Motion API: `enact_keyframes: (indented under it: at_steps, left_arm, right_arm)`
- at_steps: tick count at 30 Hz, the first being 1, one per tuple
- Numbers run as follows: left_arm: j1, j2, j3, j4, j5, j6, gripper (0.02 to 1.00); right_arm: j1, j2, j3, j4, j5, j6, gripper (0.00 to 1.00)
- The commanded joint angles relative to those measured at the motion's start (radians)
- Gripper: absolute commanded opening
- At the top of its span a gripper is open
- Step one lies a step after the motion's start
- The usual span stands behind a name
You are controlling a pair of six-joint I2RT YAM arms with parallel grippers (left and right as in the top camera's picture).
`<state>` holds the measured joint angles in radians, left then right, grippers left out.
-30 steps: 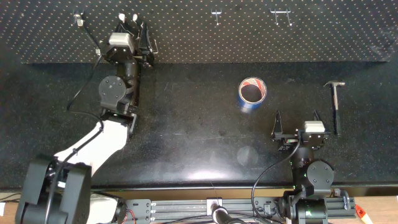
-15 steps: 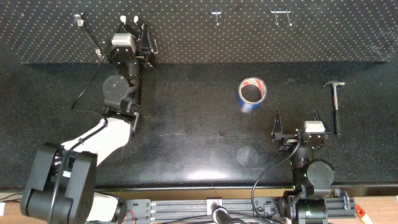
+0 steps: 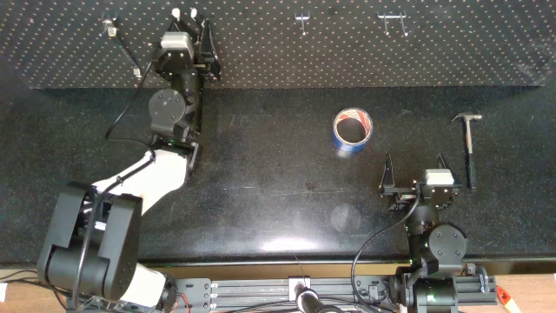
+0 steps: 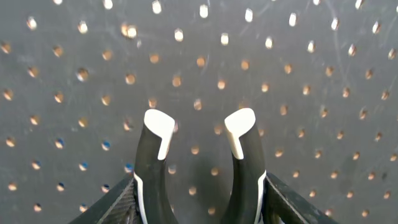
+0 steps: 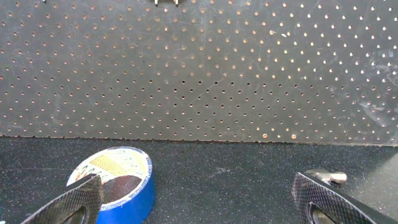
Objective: Place Tools Onto Pegboard
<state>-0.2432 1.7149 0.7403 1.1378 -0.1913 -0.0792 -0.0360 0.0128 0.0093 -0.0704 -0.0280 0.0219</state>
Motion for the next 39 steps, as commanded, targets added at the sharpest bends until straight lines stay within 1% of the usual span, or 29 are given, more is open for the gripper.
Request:
enact_keyframes:
  at_steps: [1, 8, 19, 20, 21, 22, 23, 25, 27, 28, 29, 36, 37, 38, 39]
  left_arm:
    - [0.000, 0.003, 0.028, -0.053, -0.014, 0.005, 0.029]
    - [0.000, 0.003, 0.028, -0.134, 0.023, -0.005, 0.029]
    - [0.000, 0.003, 0.028, -0.136, 0.023, -0.018, 0.029]
    - [0.000, 0.003, 0.028, -0.136, 0.023, -0.017, 0.060]
    - [0.000, 0.003, 0.028, -0.136, 0.023, -0.017, 0.180]
    - [0.000, 0.003, 0.028, -0.136, 0.023, -0.018, 0.246]
    - [0.000, 0.003, 0.028, -0.137, 0.023, -0.018, 0.259]
    - [0.000, 0.003, 0.028, -0.139, 0.023, -0.018, 0.358]
    - [-0.001, 0.002, 0.028, -0.141, 0.023, -0.020, 0.382]
    - [-0.002, 0.000, 0.028, -0.145, 0.023, -0.021, 0.476]
    - [-0.002, -0.001, 0.028, -0.147, 0.024, -0.021, 0.531]
    - [-0.002, -0.002, 0.028, -0.148, 0.031, -0.021, 0.840]
    - [-0.001, -0.002, 0.028, -0.148, 0.031, -0.021, 0.893]
    - [-0.001, -0.002, 0.028, -0.149, 0.031, -0.021, 0.976]
    - [-0.001, -0.003, 0.028, -0.151, 0.031, -0.021, 0.996]
  right_arm:
    - [0.007, -0.009, -0.005, -0.001, -0.006, 0.011, 0.980]
    - [0.007, -0.009, -0.005, -0.001, -0.006, 0.011, 0.980]
    - [0.007, -0.009, -0.005, -0.001, -0.006, 0.011, 0.980]
    - [0.007, -0.009, -0.005, -0.001, -0.006, 0.011, 0.978]
    - [0.007, -0.009, -0.005, -0.001, -0.006, 0.011, 0.980]
    - [0.007, -0.009, -0.005, -0.001, -0.006, 0.011, 0.980]
    - [0.007, -0.009, -0.005, -0.001, -0.006, 0.011, 0.980]
    - [0.007, -0.009, -0.005, -0.001, -0.006, 0.011, 0.980]
    - [0.007, -0.009, -0.005, -0.001, -0.006, 0.011, 0.980]
    - [0.007, -0.009, -0.005, -0.001, -0.006, 0.011, 0.980]
    - [0.007, -0.009, -0.005, -0.001, -0.006, 0.011, 0.980]
    - [0.007, -0.009, -0.005, -0.001, -0.006, 0.011, 0.980]
    - [0.007, -0.009, -0.005, -0.001, -0.006, 0.011, 0.980]
    - [0.007, -0.009, -0.005, -0.001, -0.006, 0.011, 0.980]
    - [0.007, -0.009, -0.005, -0.001, -0.006, 0.011, 0.980]
